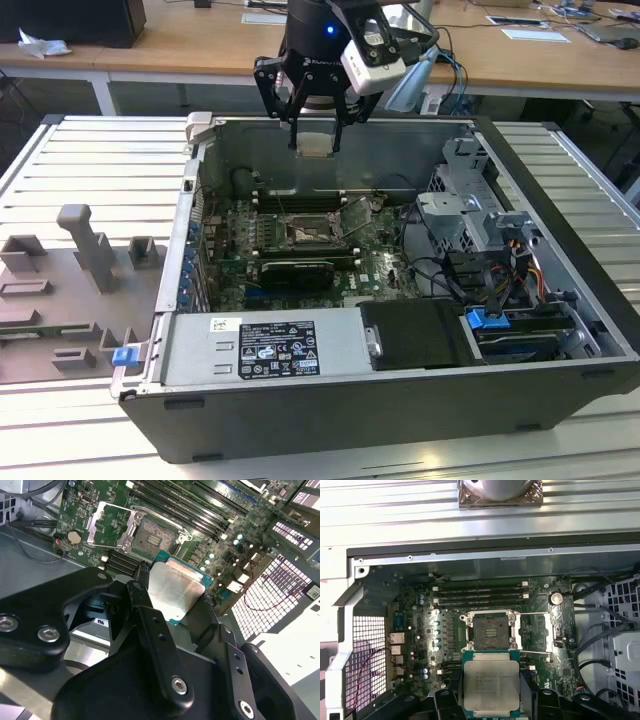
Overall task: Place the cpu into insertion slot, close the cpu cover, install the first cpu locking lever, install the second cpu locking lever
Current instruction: 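Place the cpu into insertion slot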
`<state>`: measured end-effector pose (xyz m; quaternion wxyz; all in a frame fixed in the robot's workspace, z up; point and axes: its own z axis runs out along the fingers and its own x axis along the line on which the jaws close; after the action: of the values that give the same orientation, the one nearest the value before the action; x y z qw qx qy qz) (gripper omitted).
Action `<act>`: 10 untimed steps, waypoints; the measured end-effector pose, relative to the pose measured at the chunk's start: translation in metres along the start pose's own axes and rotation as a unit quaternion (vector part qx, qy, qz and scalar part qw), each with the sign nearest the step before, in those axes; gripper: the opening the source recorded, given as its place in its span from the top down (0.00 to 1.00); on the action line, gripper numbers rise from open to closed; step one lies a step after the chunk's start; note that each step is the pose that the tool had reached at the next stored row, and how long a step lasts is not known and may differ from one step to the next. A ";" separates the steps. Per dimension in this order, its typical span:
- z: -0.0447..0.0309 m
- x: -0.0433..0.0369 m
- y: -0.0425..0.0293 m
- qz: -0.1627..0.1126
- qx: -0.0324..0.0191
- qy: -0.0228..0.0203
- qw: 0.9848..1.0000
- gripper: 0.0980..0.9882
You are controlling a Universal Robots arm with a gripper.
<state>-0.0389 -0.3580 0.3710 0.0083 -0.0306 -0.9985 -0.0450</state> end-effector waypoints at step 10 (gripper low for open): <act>0.0001 0.0000 0.0000 0.008 0.000 -0.001 1.000 0.50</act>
<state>-0.0389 -0.3580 0.3709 0.0079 -0.0386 -0.9982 -0.0450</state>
